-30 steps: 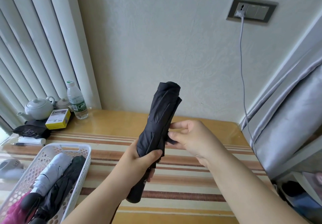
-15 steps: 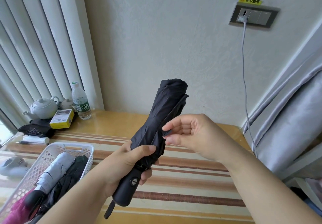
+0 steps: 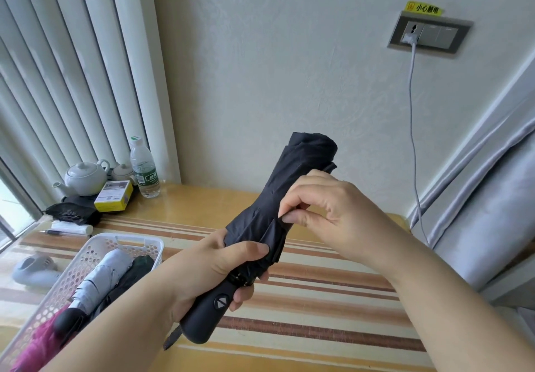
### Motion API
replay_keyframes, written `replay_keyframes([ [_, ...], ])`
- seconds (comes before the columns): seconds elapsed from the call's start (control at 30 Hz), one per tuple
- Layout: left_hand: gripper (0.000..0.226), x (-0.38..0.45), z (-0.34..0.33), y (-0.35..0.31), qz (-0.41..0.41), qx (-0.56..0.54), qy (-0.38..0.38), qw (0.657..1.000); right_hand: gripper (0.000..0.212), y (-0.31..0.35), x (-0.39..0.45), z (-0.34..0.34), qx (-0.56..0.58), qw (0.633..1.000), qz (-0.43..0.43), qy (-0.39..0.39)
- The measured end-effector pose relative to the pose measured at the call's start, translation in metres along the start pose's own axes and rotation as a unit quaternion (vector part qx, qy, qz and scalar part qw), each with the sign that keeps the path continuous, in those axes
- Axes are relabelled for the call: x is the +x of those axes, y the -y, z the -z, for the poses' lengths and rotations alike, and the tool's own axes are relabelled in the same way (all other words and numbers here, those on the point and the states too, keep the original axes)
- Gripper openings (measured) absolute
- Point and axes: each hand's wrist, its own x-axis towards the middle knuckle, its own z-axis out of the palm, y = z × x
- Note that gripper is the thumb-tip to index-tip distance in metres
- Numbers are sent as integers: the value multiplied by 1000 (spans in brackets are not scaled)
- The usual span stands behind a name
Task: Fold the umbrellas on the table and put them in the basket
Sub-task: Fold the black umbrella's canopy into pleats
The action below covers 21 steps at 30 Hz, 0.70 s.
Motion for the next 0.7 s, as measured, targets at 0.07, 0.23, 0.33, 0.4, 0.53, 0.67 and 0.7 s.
replay_keyframes([
  [0.07,19,-3,-3,-1,-6,31,-7,999,4,-1,1,-4,-26,999,17,-22],
  [0.23,16,0,-2,3,-65,159,-92,981,30,-6,-2,-35,-77,988,-103,-82],
  [0.33,45,-2,1,5,-51,130,-122,983,67,-5,-3,-53,56,938,-315,-131],
  [0.4,60,-5,3,11,-4,80,-149,986,89,-2,0,-71,199,886,-414,-62],
  [0.53,39,-15,10,38,-2,90,-244,966,69,2,7,-117,289,874,-391,-29],
  [0.67,10,-35,39,72,-4,155,-325,933,48,10,13,-164,235,876,-416,63],
  [0.7,13,-41,51,81,13,172,-342,924,50,13,13,-175,237,870,-423,90],
])
